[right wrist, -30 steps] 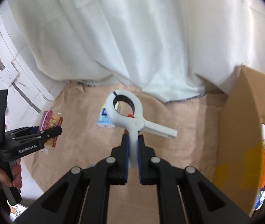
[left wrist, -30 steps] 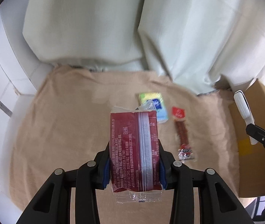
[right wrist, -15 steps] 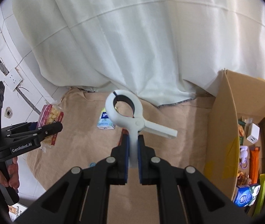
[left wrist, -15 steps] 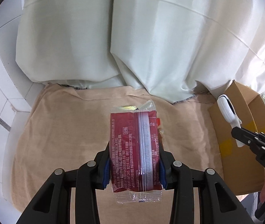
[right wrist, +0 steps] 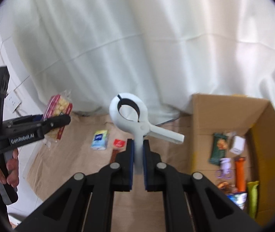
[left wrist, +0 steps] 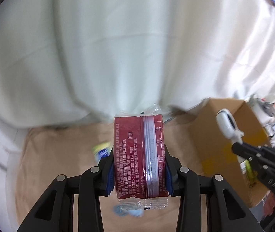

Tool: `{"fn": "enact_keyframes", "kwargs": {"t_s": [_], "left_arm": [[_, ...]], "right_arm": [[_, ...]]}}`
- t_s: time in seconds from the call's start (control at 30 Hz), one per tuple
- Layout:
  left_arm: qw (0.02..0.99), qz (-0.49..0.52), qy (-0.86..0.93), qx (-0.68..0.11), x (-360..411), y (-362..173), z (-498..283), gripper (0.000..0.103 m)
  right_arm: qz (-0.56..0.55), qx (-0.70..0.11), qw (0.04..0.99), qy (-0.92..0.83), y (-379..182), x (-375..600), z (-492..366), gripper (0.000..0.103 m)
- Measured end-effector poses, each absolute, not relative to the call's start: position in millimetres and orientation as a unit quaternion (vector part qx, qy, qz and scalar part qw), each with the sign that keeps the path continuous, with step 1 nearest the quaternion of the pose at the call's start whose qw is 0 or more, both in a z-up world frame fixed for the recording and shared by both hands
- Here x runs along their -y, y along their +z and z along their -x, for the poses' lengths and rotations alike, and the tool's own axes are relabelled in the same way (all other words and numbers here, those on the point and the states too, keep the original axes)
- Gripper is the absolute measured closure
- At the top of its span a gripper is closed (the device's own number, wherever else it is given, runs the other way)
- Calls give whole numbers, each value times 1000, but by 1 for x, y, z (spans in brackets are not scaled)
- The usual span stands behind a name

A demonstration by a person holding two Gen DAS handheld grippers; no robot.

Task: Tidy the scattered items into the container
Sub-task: 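Carry the red packet and white clip over the cardboard box with both grippers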

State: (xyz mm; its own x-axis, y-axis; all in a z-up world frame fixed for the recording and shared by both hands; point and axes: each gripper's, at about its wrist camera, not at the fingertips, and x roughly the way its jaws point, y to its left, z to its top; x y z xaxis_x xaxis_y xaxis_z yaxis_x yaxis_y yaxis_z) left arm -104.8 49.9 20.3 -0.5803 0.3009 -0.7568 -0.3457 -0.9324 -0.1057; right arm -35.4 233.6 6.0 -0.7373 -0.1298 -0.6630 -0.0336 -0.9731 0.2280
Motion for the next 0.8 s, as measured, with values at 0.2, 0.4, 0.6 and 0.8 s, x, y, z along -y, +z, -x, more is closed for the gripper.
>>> {"fn": "enact_keyframes", "kwargs": {"t_s": [0.2, 0.4, 0.6, 0.8], "left_arm": [[246, 396, 883, -58, -124, 38, 106, 63], [313, 399, 858, -83, -197, 33, 96, 63], [356, 406, 834, -110, -251, 20, 85, 63], [375, 423, 816, -125, -280, 0, 78, 63]], "right_arm": [[-355, 120, -35, -927, 16, -281, 8, 93], [-354, 138, -98, -920, 14, -322, -24, 93], [-366, 165, -144, -905, 0, -352, -52, 92], [-376, 175, -169, -894, -14, -370, -68, 92]]}}
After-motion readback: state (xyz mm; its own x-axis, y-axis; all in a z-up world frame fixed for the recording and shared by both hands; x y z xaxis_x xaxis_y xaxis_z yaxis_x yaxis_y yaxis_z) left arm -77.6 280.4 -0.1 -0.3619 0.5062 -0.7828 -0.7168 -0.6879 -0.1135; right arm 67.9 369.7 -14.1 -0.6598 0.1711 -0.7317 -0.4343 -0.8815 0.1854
